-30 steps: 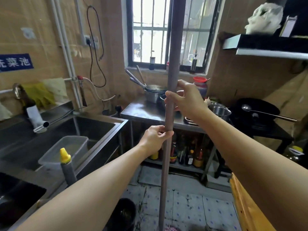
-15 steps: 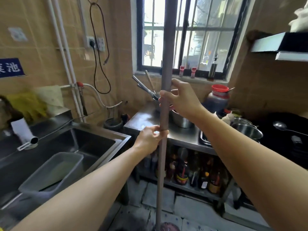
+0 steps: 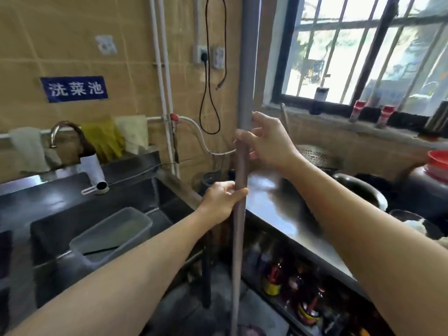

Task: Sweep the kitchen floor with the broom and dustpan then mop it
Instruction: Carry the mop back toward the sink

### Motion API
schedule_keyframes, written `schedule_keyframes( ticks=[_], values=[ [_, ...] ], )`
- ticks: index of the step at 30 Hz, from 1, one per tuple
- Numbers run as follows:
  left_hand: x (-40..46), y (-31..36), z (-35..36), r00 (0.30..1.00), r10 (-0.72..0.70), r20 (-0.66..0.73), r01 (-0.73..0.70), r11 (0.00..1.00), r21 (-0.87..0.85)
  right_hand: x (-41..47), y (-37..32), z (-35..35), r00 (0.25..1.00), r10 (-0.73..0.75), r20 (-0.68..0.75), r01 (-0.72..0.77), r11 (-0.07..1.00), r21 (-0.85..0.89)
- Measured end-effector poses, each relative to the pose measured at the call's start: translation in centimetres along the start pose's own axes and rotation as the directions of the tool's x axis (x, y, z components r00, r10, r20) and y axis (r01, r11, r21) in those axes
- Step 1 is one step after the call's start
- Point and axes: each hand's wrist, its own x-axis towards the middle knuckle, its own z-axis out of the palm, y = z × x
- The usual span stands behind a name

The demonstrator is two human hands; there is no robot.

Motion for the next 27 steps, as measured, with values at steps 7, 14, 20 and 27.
schedule_keyframes(
  ticks=[7, 14, 20, 27],
  values=[
    [3.9, -1.6, -1.2, 0.991, -0.074, -0.115, 0.075, 0.997, 0.003, 4.6, 3.0, 2.2, 0.996, -0.015, 0.091, 0.01, 0.998, 0.056],
    [6.6, -3.6, -2.6, 0.981, -0.034, -0.189, 0.053, 0.994, 0.099, 7.9, 4.9, 4.6, 0.986, -0.012, 0.165, -0.006, 0.994, 0.105],
    [8.7, -4.6, -3.0, 0.966, -0.067, -0.25, 0.099, 0.988, 0.115, 10.5, 6.8, 5.7, 0.973, -0.054, 0.226, 0.022, 0.99, 0.142],
    [10.0, -5.8, -1.9, 0.904, -0.166, -0.393, 0.25, 0.952, 0.174, 12.8, 9.6, 6.8, 0.928, -0.105, 0.359, 0.049, 0.986, 0.16]
  ],
)
